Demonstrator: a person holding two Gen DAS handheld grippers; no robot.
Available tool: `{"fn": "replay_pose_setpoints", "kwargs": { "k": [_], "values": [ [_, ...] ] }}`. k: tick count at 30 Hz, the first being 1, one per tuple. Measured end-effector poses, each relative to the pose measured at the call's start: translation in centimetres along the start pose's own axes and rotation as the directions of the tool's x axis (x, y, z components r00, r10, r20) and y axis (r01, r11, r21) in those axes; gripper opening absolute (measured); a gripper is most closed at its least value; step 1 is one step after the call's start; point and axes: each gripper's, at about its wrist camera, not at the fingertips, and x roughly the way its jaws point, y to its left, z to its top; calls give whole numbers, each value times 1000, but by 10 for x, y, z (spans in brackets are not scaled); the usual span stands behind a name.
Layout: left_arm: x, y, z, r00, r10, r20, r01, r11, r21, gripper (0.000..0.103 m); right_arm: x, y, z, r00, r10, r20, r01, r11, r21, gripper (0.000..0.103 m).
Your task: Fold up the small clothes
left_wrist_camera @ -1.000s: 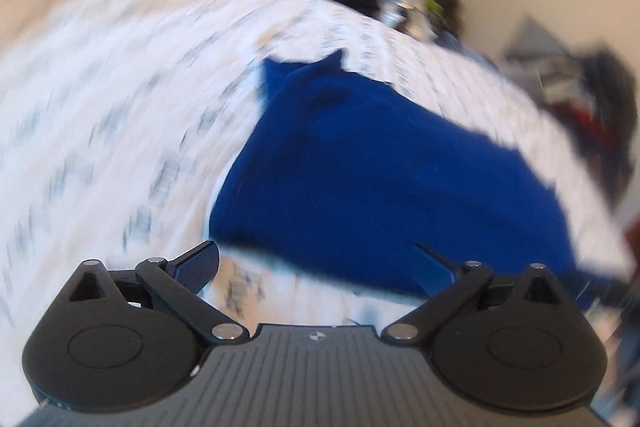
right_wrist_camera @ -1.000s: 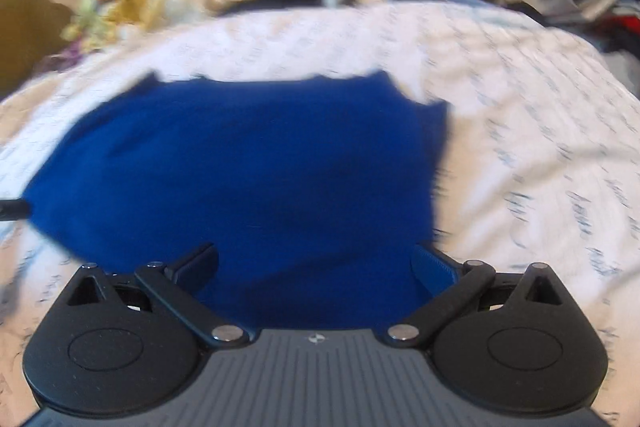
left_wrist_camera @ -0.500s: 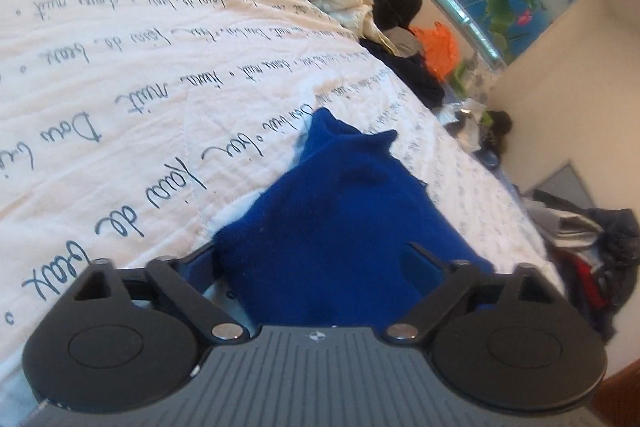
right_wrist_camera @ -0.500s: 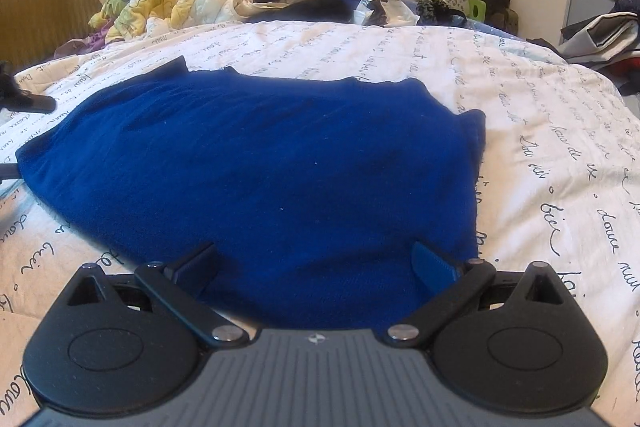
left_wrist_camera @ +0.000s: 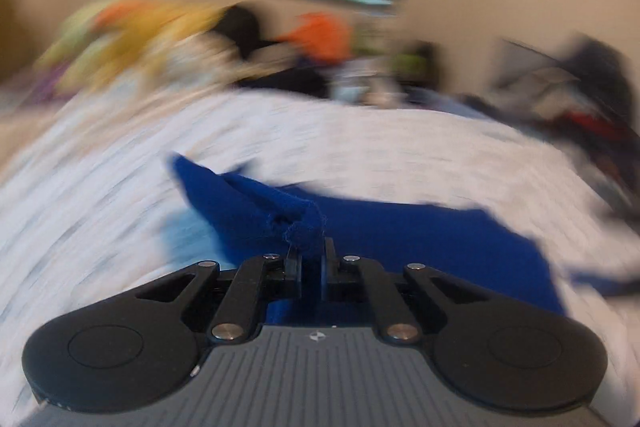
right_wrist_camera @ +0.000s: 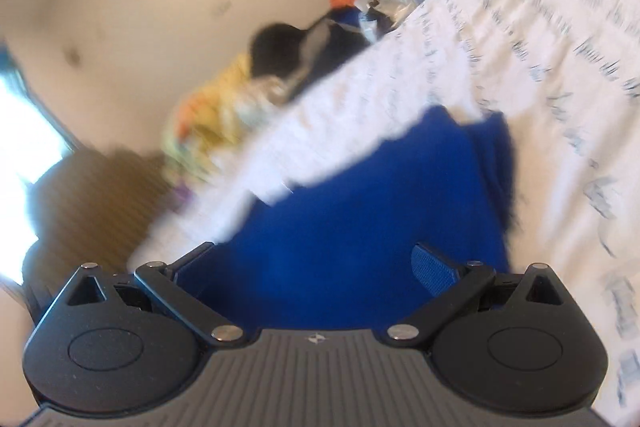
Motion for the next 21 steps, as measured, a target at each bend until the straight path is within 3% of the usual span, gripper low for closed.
{"fn": "replay_pose_setpoints", "kwargs": {
  "k": [2,3,5,7,9,11,15,16,17,18,19,21],
  "values": [
    [8,-55,-7,990,-144,-3,142,975,173,7,9,-22,29,991,124,-48,-117,984,137,103],
    [12,-79,-16,976,-216,-20,215,948,237,8,18,-33,39,980,182,-76,-166,969,184,103],
    [22,-109,-35,958,-274,-83,286,908,307,8,38,-54,51,970,212,-122,-173,947,270,103],
    [28,-120,-49,947,-289,-140,319,895,311,8,57,-76,55,964,202,-173,-131,927,351,103],
    [25,-122,-56,949,-280,-142,312,888,338,8,66,-85,54,969,139,-206,-56,930,362,103],
    [22,-120,-57,947,-287,-143,320,883,345,8,63,-83,55,967,155,-200,-77,934,350,103],
    [18,-125,-59,947,-295,-130,322,866,383,8,65,-80,59,979,101,-175,-45,953,299,99],
    [16,-129,-64,946,-298,-129,325,857,401,8,69,-76,61,980,72,-186,-21,964,266,81],
    [14,-131,-65,944,-304,-127,329,846,419,8,73,-74,65,977,25,-211,20,978,207,45],
    [13,-134,-68,943,-308,-123,330,837,437,8,78,-72,66,969,-48,-241,82,988,130,22],
    [10,-136,-68,941,-316,-118,334,824,457,8,83,-70,65,958,-110,-265,133,989,71,13],
    [5,-140,-67,931,-349,-110,358,809,466,7,75,-58,65,959,-136,-249,139,990,-6,13]
  ]
}}
